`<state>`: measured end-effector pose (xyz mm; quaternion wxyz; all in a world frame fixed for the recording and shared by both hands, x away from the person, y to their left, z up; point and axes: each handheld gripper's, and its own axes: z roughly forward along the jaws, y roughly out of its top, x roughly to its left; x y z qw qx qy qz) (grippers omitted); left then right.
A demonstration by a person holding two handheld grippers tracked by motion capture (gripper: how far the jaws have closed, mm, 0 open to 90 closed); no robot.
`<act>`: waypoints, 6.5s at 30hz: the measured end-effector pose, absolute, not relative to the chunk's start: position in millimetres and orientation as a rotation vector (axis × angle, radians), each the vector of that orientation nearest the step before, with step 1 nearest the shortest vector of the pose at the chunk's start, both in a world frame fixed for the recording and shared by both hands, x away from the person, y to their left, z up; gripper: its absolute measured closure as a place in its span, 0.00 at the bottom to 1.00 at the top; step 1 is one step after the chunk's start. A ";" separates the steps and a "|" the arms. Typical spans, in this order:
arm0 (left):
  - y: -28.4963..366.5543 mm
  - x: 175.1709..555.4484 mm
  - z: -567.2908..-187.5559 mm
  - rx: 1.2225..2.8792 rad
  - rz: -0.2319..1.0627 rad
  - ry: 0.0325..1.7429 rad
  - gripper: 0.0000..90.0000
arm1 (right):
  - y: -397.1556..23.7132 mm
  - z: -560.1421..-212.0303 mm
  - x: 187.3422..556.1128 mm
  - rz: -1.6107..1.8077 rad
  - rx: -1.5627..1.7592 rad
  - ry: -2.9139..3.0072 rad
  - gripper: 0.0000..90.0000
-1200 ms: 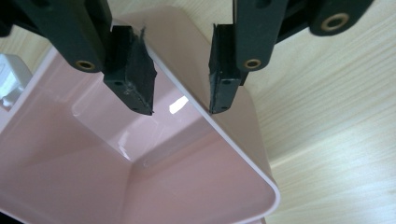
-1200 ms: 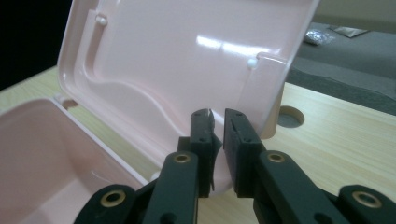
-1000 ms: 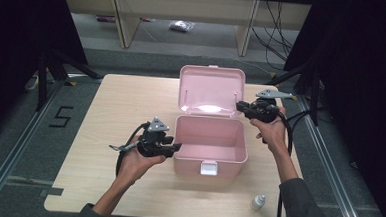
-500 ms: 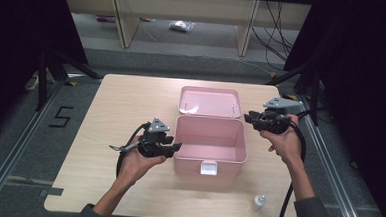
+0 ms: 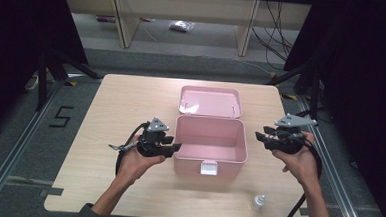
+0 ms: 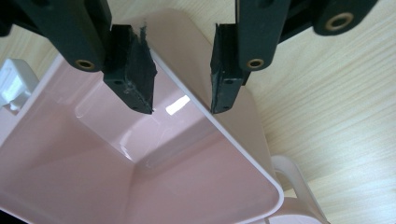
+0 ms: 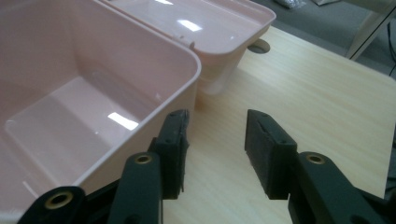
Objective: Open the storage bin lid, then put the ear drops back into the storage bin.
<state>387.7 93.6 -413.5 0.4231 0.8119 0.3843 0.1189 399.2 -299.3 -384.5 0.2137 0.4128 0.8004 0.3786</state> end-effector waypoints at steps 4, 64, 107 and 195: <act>94.0 387.4 -413.2 2.034 0.301 0.963 0.67 | -308.2 -390.1 386.1 1.001 1.164 2.244 0.62; 92.8 388.0 -413.0 2.059 0.313 0.952 0.66 | -275.8 -416.2 297.8 0.622 1.154 2.687 0.37; 91.7 389.3 -413.8 2.065 0.320 0.952 0.65 | -272.5 -450.5 301.3 0.353 1.091 2.798 0.53; 91.5 390.0 -414.2 2.064 0.311 0.952 0.64 | -228.4 -309.3 357.8 0.464 0.773 2.884 0.67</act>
